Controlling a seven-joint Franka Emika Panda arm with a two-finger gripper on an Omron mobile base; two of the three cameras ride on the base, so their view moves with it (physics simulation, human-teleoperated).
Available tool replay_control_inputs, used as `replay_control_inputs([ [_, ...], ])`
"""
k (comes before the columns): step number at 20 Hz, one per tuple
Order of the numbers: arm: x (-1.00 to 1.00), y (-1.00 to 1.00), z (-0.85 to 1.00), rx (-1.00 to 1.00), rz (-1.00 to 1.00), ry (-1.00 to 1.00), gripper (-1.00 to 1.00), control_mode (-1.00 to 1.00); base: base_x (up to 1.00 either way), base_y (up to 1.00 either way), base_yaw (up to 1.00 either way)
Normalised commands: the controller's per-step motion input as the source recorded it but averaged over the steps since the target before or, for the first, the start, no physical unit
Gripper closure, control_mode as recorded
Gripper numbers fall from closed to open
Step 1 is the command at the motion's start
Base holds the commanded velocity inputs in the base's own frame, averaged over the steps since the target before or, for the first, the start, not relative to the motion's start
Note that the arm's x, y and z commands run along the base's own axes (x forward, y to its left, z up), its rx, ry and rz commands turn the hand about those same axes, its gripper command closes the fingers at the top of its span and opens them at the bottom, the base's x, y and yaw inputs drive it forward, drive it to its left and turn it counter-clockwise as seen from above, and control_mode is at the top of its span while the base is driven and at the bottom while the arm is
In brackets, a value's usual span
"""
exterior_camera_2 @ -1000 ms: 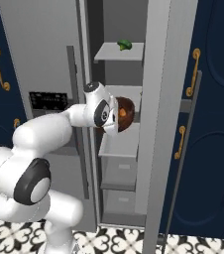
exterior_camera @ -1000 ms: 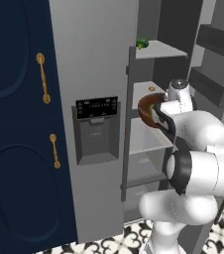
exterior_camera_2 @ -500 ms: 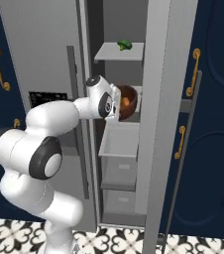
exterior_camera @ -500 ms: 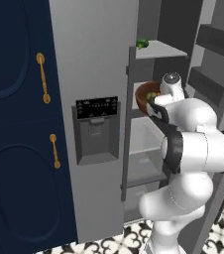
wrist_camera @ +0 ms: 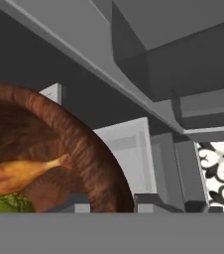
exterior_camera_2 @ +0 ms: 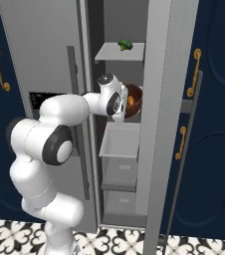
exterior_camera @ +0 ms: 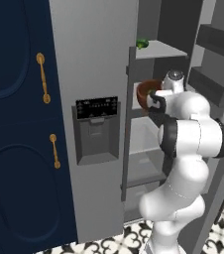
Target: Pick the chicken drumstick and lime from their plates and place them in the bowl. Then put the bowl in the fridge.
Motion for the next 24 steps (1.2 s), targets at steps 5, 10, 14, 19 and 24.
replay_control_inputs([
  [5, 0.46, 0.0, -0.01, 0.06, 0.05, -0.01, 1.0, -1.0, 0.0, 0.0, 0.0],
  [10, 0.33, 0.0, -0.39, 0.01, 0.08, -0.15, 1.0, -1.0, 0.0, 0.0, 0.0],
  [14, 0.44, 0.0, -0.44, 0.01, 0.03, -0.19, 1.0, -1.0, 0.0, 0.0, 0.0],
  [19, 0.75, -0.09, -0.13, 0.07, 0.0, -0.04, 1.0, -1.0, 0.0, 0.0, 0.0],
  [24, 0.52, -0.05, 0.0, 0.14, 0.0, 0.0, 1.0, -1.0, 0.0, 0.0, 0.0],
])
